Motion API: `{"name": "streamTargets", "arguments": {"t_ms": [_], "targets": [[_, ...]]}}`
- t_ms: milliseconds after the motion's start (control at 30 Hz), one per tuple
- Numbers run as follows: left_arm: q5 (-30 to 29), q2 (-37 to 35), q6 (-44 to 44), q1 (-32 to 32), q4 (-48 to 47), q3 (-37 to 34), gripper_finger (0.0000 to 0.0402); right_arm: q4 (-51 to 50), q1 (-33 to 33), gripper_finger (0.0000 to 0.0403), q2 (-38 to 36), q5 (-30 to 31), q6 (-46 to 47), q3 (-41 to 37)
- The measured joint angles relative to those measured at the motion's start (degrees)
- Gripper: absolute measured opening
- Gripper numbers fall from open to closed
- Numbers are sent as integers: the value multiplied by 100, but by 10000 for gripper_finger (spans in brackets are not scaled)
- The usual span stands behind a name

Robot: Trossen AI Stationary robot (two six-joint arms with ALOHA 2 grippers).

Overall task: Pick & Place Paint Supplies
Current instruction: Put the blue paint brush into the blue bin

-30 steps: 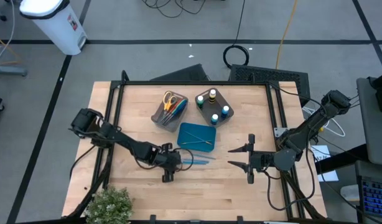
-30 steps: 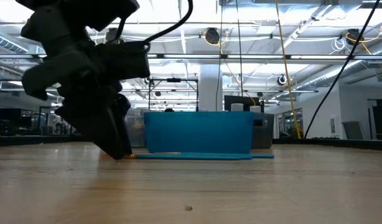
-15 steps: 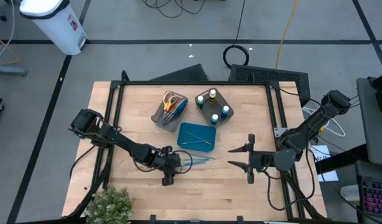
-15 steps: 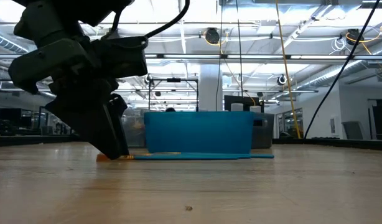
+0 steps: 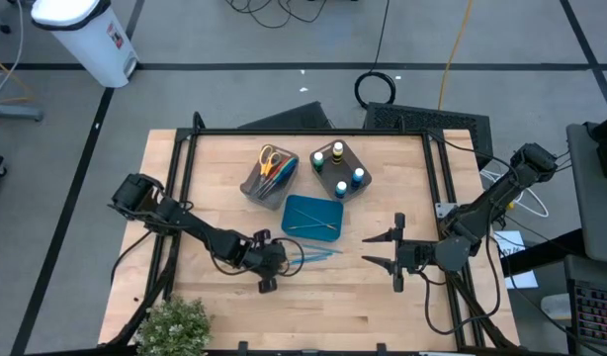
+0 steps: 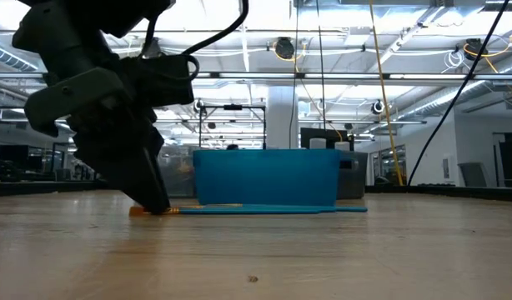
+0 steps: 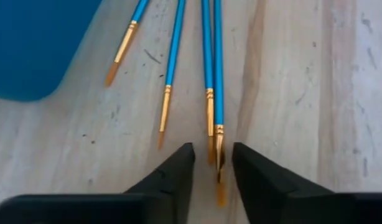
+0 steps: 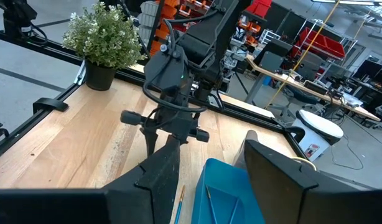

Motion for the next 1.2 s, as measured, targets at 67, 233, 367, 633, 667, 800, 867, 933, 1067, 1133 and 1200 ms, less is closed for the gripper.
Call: {"name": "streamTargets", "arguments": {"t_ms": [67,233,367,633,667,800,867,933,1067,1133,1200], "targets": [[-5,0,-33,2,-16,-2,94,2,0,171,0,-1,0,0],[-1,-2,-146,-4,-64,-2,34,2,0,171,0,0,0,0],[55,-7,-134,-4,-82,-2,8,2,0,171,0,0,-2,0],[46,-7,25,-7,-76,-2,13,1,0,171,0,-1,-1,0],[46,-7,29,-9,-76,-2,8,2,0,171,0,0,-1,0],[43,-4,21,-23,-80,10,10,2,0,171,0,0,0,0],[17,1,33,-47,-82,38,9,1,0,171,0,0,-1,0],[16,6,32,-62,-113,80,5,2,0,171,0,-1,-1,0],[-16,17,85,-123,-154,198,8,2,0,171,0,0,0,0],[-16,17,152,-134,-242,277,5,1,0,171,0,-1,0,0],[-19,20,156,-149,-342,339,4,0,0,171,0,-1,-1,0]]}}
